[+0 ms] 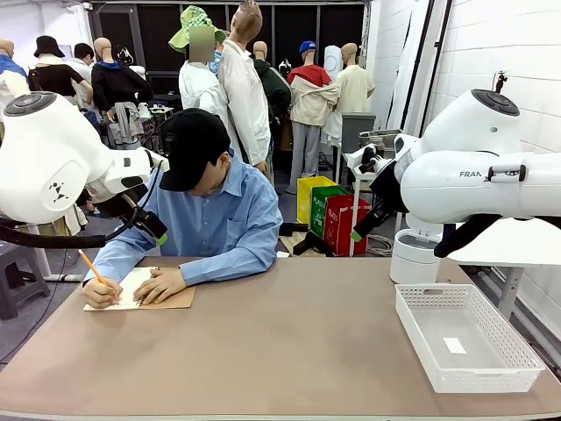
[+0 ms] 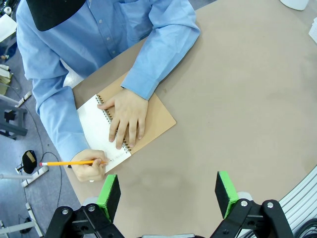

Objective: Sort the paper based on its condition.
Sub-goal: If a person hands you a paper, place it in the Organizing basket , and if it's crumpled, put it in the Trash can.

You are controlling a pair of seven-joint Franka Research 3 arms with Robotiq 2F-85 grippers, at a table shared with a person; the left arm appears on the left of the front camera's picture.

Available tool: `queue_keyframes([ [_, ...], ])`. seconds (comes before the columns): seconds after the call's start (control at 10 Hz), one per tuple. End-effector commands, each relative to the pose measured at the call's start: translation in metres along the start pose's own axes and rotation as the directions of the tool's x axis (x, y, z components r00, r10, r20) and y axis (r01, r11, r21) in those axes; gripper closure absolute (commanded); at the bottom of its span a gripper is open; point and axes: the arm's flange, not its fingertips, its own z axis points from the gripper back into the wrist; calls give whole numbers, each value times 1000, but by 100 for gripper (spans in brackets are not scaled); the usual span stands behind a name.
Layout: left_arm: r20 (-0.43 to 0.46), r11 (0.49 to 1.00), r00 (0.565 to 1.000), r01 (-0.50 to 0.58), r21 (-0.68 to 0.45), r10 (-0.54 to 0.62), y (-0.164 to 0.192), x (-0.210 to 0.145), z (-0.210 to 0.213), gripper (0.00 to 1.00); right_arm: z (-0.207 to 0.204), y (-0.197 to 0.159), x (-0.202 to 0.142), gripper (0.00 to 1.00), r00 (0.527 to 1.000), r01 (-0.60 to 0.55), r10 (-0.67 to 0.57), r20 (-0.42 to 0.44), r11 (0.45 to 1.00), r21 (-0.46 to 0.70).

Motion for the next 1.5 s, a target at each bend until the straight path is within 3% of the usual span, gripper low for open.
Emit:
queue_keyframes([
  [0.0,1,1000,1000,-2,-3,2,0,0,0,0,-1,0,0,0,1000,0,0,-2,1000,0],
  [1.4,1,1000,1000,-2,-3,2,0,0,0,0,-1,0,0,0,1000,0,0,-2,1000,0],
])
